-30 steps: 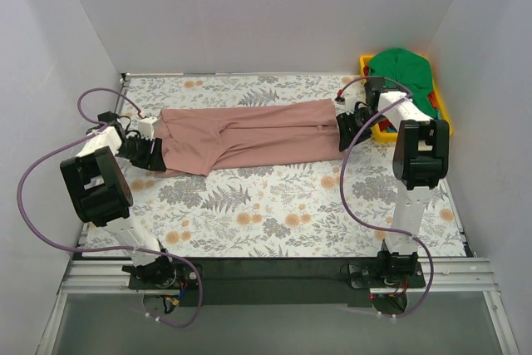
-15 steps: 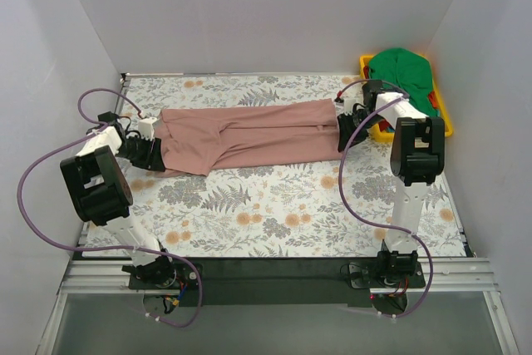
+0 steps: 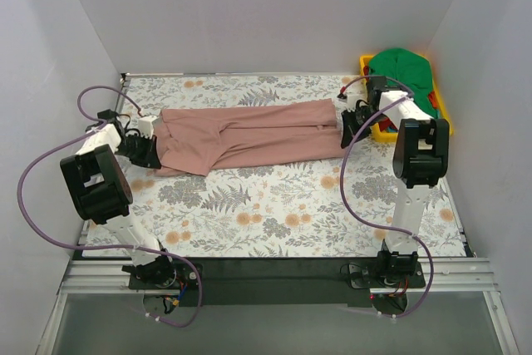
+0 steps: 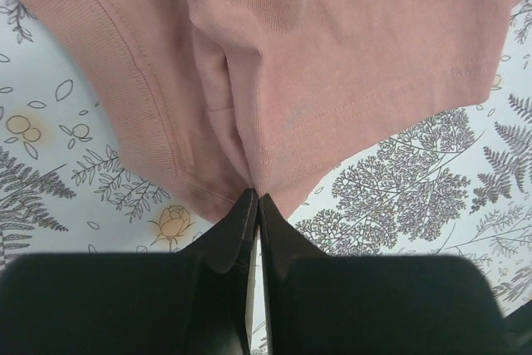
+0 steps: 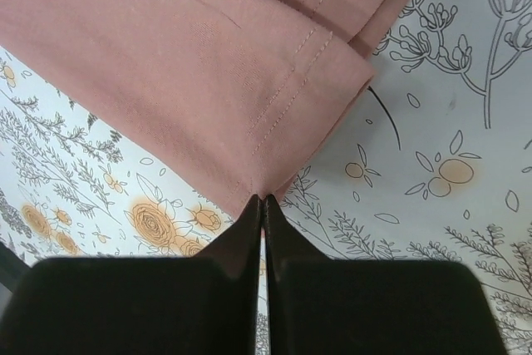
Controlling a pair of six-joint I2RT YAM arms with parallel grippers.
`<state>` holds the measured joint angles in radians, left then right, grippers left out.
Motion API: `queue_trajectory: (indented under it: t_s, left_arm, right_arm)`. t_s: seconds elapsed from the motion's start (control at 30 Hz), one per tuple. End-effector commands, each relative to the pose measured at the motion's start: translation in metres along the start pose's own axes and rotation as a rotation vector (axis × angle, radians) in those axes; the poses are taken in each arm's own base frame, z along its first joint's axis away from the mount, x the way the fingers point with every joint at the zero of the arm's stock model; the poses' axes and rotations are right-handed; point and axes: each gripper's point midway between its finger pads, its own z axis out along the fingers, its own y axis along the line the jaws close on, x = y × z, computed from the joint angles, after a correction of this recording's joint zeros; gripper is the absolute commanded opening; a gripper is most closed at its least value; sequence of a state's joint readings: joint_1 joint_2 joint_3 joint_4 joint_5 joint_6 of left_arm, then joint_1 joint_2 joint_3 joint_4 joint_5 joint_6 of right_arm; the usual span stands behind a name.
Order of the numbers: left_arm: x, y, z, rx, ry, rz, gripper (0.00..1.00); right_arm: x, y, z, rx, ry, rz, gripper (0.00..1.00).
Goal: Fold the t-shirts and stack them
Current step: Fold the tshirt
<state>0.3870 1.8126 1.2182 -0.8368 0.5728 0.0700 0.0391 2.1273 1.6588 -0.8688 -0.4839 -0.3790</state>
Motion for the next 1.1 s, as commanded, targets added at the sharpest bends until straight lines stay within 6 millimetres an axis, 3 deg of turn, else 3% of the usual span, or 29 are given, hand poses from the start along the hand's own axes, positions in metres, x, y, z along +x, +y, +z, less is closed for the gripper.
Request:
queue_trajectory:
  t_s: [0.0, 0.2, 0.53, 0.67, 0.93, 0.97, 1.0, 1.03, 1.07]
  left_arm:
    - [-0.019, 0.003, -0.017, -0.024, -0.040, 0.046, 0.00]
    - [-0.020, 0.004, -0.024, -0.025, -0.018, 0.032, 0.00]
    - [0.015, 0.009, -0.025, -0.034, 0.108, -0.025, 0.00]
    - [0.022, 0.008, -0.017, -0.031, 0.110, -0.056, 0.00]
    - [0.002, 0.011, -0.011, -0.001, 0.051, -0.096, 0.00]
    - [-0.001, 0.013, -0.012, -0.002, 0.047, -0.094, 0.00]
    - [-0.001, 0.011, -0.014, 0.008, 0.052, -0.090, 0.12]
    - [-0.002, 0.011, -0.015, 0.009, 0.053, -0.089, 0.20]
    - [-0.006, 0.011, -0.020, 0.002, 0.035, -0.080, 0.24]
  right_arm:
    - [-0.006, 0.003, -0.026, 0.031, -0.037, -0.043, 0.01]
    - [0.008, -0.005, -0.029, 0.065, -0.004, -0.067, 0.01]
    - [0.049, -0.022, -0.020, 0.131, 0.115, -0.106, 0.01]
    - [0.046, -0.027, -0.016, 0.143, 0.109, -0.107, 0.01]
    - [0.027, -0.021, -0.026, 0.129, 0.059, -0.107, 0.01]
    - [0.027, -0.018, -0.027, 0.117, 0.062, -0.111, 0.04]
    - [0.024, -0.017, -0.030, 0.111, 0.058, -0.118, 0.13]
    - [0.026, -0.013, -0.031, 0.098, 0.066, -0.122, 0.30]
    - [0.020, -0.009, -0.038, 0.096, 0.043, -0.141, 0.37]
